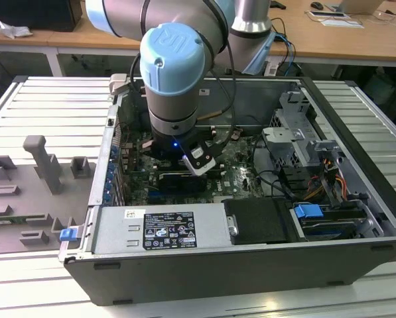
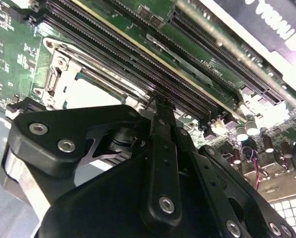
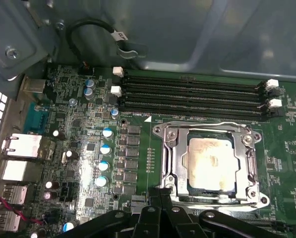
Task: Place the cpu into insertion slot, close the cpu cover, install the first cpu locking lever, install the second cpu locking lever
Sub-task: 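Install the second cpu locking lever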
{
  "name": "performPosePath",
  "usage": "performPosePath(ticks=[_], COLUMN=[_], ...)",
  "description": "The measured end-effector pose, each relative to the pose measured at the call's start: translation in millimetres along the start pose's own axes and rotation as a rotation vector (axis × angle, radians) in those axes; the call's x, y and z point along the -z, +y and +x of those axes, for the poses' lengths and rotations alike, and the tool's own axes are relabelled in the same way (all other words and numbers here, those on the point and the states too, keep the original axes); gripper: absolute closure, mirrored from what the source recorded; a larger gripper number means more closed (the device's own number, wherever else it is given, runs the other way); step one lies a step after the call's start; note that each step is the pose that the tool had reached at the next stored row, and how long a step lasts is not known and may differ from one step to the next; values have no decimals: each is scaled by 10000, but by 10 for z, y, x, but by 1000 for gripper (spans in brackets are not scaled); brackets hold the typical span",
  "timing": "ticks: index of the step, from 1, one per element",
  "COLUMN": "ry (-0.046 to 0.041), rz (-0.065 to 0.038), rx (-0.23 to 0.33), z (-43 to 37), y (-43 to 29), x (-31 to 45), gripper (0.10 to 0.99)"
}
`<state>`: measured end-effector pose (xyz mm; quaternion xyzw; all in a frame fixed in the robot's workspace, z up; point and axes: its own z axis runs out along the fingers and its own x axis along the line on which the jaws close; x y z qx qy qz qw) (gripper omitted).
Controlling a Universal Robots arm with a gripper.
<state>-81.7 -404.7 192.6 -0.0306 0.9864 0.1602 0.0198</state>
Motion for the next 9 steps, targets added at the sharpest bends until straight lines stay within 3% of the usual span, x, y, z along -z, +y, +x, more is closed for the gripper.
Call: performPosePath(ticks=[2, 4, 5, 9], ry=[-20, -20, -19, -21], rz=[5, 6, 6, 4], rx=[6, 6, 6, 6], z=[26, 17, 15, 13], y=[12, 82, 92, 101], x=[28, 189, 219, 247], gripper=[980, 980, 980, 980])
